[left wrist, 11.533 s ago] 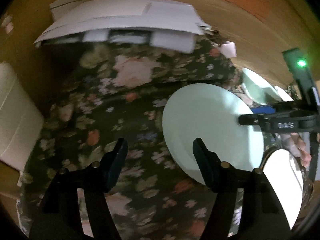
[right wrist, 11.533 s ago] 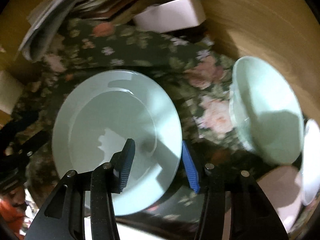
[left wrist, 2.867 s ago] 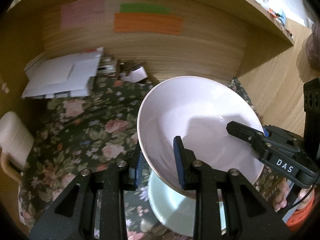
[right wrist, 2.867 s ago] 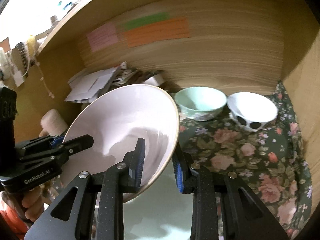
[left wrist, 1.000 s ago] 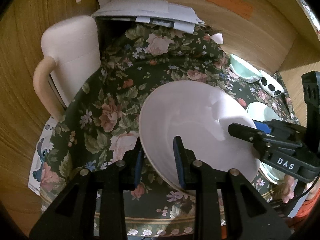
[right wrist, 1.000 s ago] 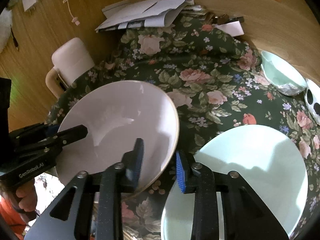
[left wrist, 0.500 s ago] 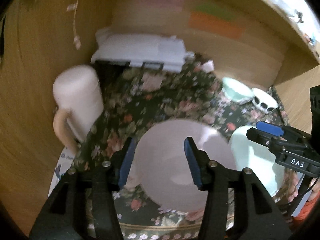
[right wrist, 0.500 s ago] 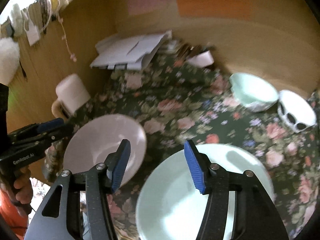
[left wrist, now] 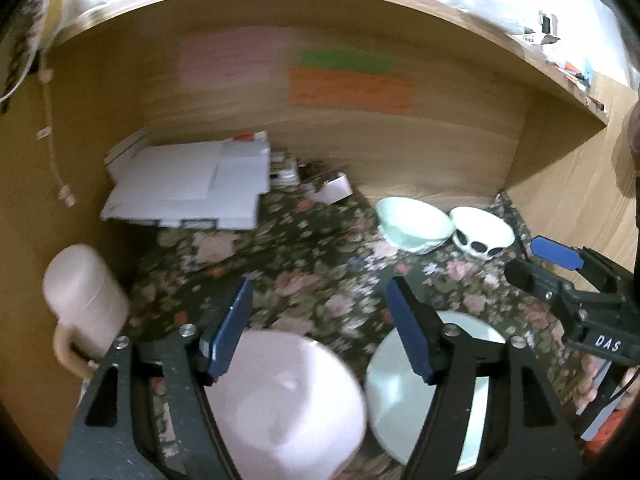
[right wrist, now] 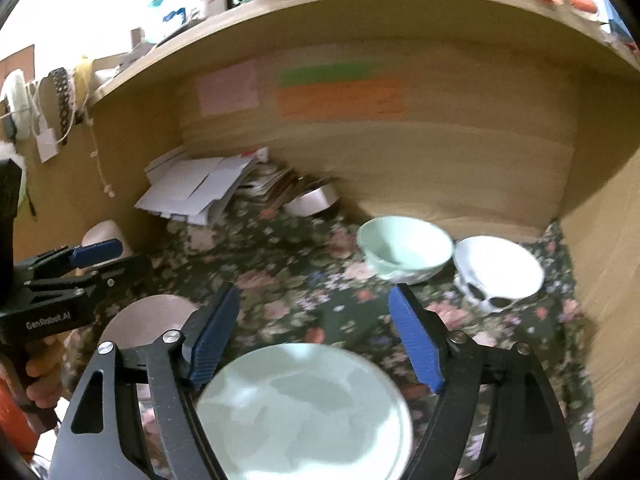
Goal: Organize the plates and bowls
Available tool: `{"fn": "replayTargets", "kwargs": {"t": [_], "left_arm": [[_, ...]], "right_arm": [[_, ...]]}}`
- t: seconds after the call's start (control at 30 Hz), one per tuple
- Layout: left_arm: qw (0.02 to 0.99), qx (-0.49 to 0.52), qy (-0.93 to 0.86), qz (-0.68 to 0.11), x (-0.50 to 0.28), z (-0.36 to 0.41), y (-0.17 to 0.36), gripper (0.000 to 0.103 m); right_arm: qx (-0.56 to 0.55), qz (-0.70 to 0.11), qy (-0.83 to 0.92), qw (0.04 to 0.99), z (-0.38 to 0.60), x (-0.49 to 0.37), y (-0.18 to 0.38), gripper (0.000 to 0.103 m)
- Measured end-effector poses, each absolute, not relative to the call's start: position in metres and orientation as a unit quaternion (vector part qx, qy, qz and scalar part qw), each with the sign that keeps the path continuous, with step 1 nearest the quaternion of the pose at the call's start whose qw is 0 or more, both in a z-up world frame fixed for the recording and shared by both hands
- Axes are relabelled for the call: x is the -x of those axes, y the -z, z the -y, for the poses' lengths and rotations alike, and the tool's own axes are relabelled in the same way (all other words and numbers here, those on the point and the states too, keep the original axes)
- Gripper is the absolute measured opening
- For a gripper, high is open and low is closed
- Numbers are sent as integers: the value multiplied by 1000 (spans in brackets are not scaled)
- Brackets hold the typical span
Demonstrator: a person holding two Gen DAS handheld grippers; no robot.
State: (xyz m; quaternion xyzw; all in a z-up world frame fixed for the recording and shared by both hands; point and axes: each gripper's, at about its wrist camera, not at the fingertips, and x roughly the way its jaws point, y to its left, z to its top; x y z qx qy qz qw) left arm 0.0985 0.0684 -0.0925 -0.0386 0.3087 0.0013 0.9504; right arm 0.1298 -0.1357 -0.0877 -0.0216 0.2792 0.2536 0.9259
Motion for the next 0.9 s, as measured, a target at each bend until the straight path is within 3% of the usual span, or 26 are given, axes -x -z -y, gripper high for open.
{"fn": "replayTargets", "kwargs": {"t": [0.4, 0.63, 0.9], "left_arm": [[943, 35, 7, -332, -165, -30, 92, 81], [934, 29, 1, -357, -209, -21, 105, 81], [925, 26, -7, -379, -253, -21, 124, 81]], "right_arm": [[28, -287, -212, 934, 169, -185, 99, 75], [11, -325, -198, 925, 174, -235, 126, 75], [-19, -393, -192, 899, 173, -286, 160, 46]]}}
